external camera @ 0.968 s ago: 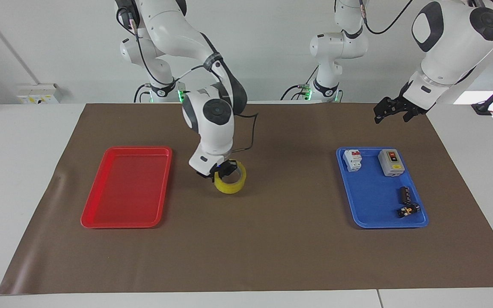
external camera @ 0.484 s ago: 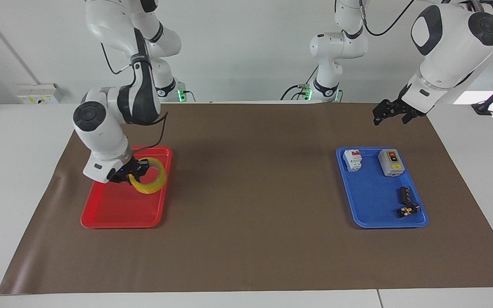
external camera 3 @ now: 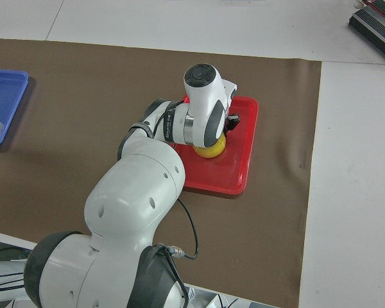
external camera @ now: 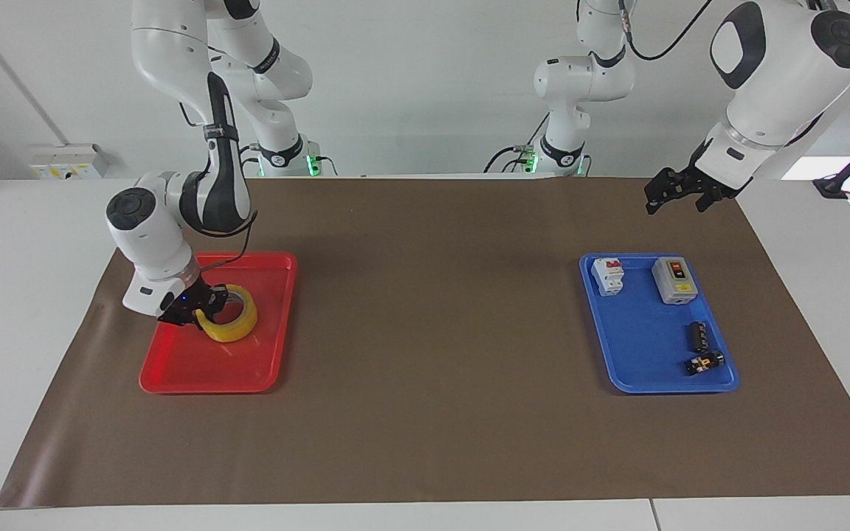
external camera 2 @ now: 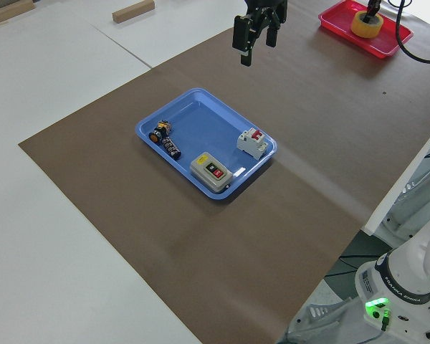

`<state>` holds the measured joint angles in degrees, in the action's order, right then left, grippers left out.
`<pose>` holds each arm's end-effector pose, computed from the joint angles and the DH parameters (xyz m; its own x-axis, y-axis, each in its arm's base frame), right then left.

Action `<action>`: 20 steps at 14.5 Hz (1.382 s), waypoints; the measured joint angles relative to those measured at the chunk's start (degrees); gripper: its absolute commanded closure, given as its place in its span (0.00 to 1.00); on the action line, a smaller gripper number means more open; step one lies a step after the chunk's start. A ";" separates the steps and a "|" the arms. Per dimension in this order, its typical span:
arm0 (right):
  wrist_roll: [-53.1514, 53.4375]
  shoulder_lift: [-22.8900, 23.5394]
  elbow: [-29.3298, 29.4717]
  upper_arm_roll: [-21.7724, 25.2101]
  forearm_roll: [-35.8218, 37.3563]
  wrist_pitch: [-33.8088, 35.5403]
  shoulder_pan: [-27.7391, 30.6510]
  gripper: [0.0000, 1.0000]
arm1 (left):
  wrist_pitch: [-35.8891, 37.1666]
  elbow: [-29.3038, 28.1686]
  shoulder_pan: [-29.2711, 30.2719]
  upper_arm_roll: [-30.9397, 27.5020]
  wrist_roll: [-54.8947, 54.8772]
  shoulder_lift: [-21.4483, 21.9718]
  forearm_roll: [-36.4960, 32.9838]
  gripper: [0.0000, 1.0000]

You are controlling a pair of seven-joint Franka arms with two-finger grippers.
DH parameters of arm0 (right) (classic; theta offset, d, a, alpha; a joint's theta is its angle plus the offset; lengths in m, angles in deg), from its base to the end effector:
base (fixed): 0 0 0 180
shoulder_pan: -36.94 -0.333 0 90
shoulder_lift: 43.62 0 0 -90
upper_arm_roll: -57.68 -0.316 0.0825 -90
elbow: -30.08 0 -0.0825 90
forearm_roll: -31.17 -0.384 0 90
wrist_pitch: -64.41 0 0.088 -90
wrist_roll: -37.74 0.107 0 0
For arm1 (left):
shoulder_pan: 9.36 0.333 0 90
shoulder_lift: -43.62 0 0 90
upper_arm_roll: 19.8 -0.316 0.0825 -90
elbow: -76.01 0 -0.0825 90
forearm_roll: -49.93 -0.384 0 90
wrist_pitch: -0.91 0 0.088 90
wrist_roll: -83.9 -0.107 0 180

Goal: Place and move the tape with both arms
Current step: 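Carry the tape into the red tray and release it with the right gripper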

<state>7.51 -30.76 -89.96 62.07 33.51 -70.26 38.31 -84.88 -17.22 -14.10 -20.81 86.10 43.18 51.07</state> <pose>0.5766 -0.0579 0.3179 0.8971 0.4418 0.0028 0.4410 -0.8958 0.0560 0.5446 -0.0378 0.5881 0.9901 -0.0275 -0.1377 -0.0258 -0.9996 0.0144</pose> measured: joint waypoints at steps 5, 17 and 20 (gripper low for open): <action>0.00 -1.32 -2.89 0.01 0.00 -2.33 0.72 1.00 | 0.00 0.03 -0.13 0.01 0.00 1.39 0.00 0.00; 9.73 -5.57 2.12 -0.62 0.00 2.60 -1.08 0.00 | 0.00 -0.91 -2.25 0.31 0.01 1.86 0.03 0.00; 21.57 -9.11 10.52 -0.88 0.00 16.76 -2.72 0.00 | 0.00 -1.46 -2.22 0.27 0.01 2.04 0.03 0.00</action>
<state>29.08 -39.87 -79.44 61.19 33.51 -53.50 35.59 -84.88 -18.69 -16.33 -20.55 86.12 45.22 51.10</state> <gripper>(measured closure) 0.000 0.000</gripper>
